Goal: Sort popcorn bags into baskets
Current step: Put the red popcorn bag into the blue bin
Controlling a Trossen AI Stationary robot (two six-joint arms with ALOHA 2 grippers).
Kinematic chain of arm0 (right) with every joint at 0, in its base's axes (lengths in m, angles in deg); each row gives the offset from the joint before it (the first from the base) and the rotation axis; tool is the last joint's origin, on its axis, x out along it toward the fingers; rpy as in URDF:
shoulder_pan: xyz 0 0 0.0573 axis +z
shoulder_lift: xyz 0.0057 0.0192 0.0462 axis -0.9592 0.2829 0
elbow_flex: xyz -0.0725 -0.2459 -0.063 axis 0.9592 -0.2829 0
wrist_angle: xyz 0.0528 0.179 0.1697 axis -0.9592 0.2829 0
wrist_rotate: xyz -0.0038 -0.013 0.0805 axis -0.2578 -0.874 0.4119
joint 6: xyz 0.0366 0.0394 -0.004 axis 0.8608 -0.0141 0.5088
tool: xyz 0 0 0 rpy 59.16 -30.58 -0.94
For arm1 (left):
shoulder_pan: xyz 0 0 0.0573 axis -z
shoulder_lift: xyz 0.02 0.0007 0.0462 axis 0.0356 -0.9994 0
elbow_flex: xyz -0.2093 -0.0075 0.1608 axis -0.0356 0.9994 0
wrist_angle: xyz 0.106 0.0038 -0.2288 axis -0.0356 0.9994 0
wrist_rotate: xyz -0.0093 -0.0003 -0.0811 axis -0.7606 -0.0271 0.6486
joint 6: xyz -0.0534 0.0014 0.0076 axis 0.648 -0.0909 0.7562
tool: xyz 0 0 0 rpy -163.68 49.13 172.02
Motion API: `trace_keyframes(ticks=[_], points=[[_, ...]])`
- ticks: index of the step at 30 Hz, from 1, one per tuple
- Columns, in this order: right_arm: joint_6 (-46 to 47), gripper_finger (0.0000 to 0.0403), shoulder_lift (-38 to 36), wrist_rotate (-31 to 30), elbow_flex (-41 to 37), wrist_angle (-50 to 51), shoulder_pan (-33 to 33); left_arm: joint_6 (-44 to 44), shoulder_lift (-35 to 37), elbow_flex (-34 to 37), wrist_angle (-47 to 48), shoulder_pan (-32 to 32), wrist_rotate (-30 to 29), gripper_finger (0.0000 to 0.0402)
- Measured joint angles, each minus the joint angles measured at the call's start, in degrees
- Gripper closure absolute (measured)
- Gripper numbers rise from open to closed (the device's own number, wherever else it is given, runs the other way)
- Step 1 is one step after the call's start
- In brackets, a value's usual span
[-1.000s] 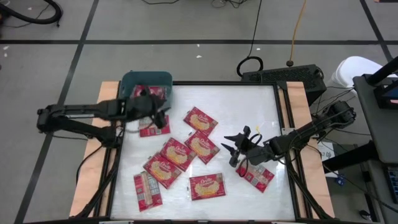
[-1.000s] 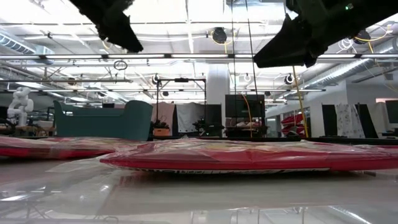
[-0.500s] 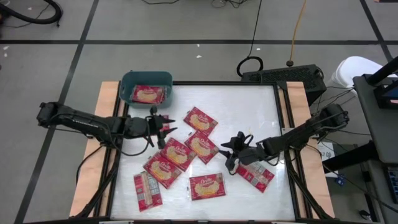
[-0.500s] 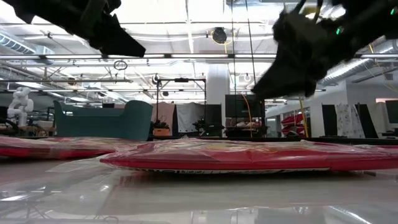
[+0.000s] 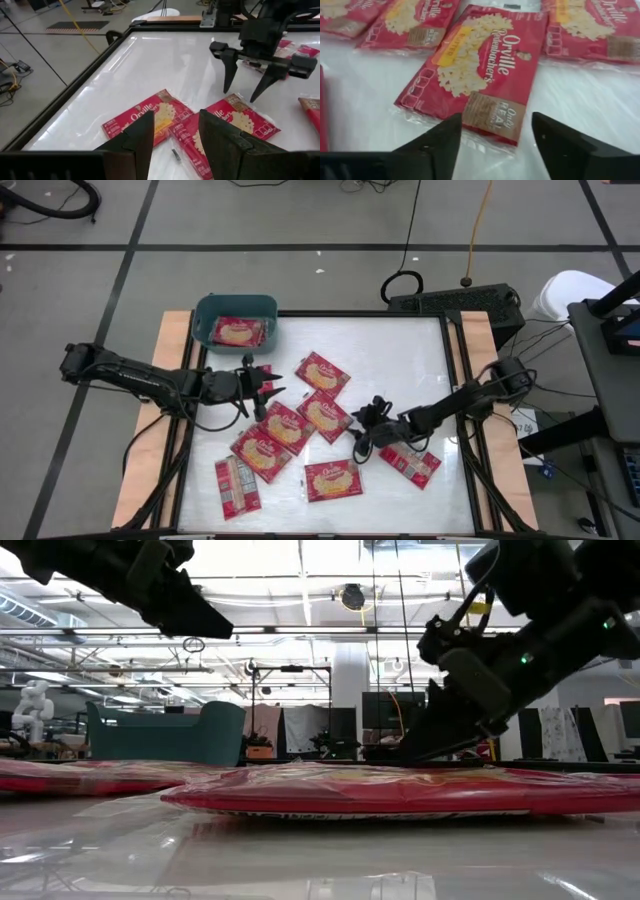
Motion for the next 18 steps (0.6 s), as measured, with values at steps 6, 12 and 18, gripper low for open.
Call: trace_keyframes(ticks=[6, 12, 18], points=[[0.72, 0.0125, 3.34, 0.32, 0.01, -0.87, -0.1, 0.26, 0.0, 0.0, 0.07, 0.0, 0.0, 0.0243], [2.01, 0.0179, 5.86, -0.24, 0.08, -3.79, -0.3, 0.34, 0.0, 0.0, 0.11, 0.0, 0.0, 0.0243], [1.41, 0.0302, 5.96, -0.15, 0.07, -4.15, -0.46, 0.83, 0.0, 0.0, 0.2, 0.0, 0.0, 0.0243]])
